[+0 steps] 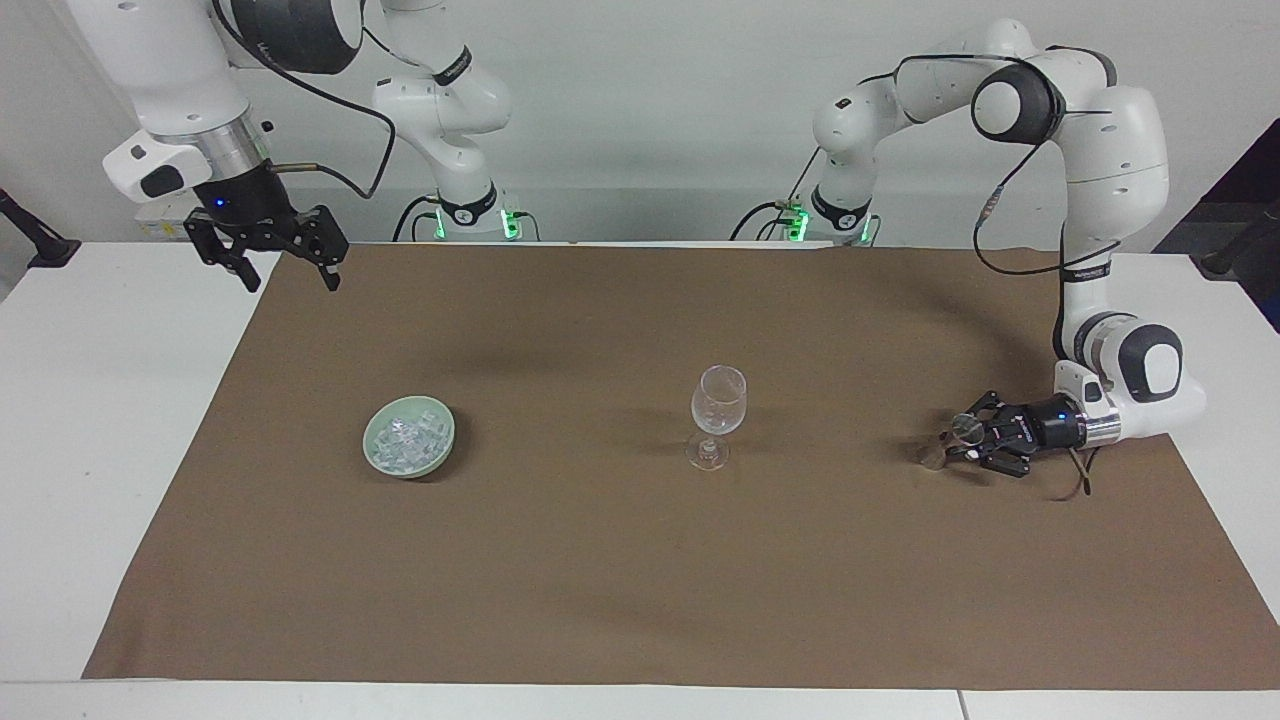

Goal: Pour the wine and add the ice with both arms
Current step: 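Reach the left gripper to the small metal bottle and grasp it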

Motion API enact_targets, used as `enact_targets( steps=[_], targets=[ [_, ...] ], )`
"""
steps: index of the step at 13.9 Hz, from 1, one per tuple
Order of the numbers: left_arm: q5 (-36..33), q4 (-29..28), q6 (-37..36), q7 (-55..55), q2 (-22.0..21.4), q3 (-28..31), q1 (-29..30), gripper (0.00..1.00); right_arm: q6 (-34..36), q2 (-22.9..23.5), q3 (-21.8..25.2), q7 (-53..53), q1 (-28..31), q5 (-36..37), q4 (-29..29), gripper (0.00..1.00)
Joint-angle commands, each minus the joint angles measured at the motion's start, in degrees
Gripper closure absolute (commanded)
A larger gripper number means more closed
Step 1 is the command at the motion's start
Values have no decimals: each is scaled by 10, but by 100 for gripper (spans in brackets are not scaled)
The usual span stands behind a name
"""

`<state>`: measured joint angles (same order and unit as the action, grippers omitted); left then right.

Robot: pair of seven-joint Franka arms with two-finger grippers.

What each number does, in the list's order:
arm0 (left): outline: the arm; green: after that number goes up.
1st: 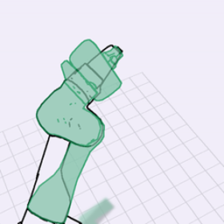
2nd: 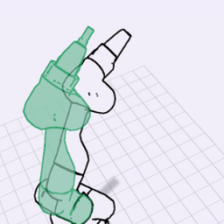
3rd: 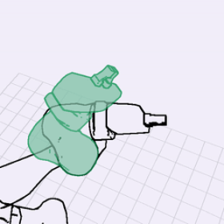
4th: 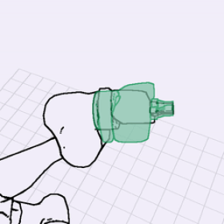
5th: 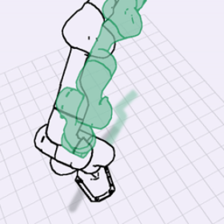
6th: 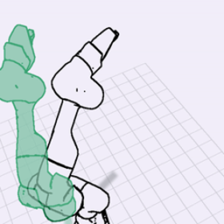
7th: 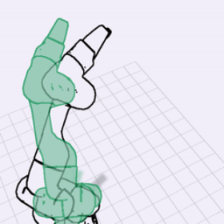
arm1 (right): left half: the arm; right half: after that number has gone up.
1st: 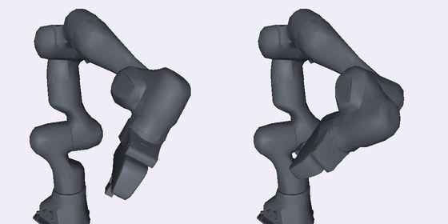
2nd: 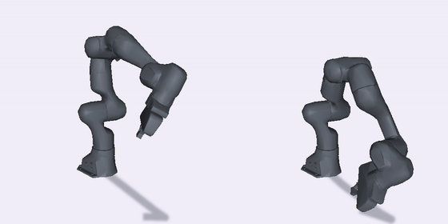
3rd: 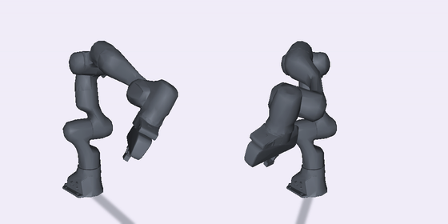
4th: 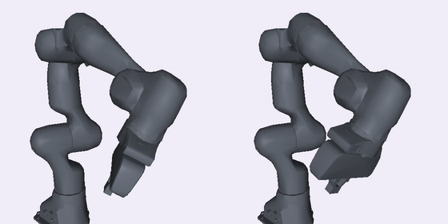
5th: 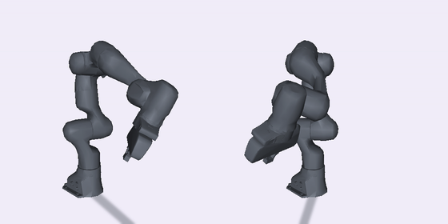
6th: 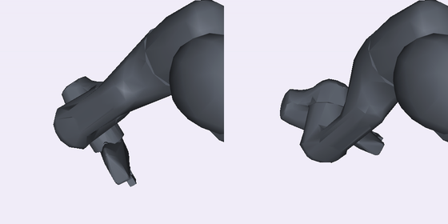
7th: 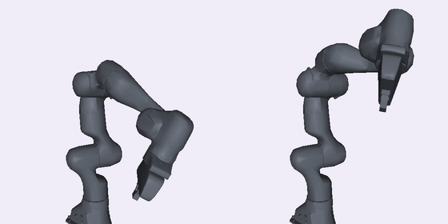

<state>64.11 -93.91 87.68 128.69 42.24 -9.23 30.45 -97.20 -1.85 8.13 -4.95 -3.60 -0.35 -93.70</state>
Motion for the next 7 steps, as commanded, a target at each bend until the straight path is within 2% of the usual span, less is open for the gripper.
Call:
enact_targets(
  steps=[1,4,7],
  targets=[
    [8,3,-13,11,8,-9,11,89,-3,-8,0,11,0,-4,-5,0],
    [8,4,-20,11,7,-14,12,99,-3,-8,0,11,-1,-4,-5,0],
    [8,7,-31,9,6,-25,15,100,-3,-8,0,11,-1,-4,-5,0]
  ],
)
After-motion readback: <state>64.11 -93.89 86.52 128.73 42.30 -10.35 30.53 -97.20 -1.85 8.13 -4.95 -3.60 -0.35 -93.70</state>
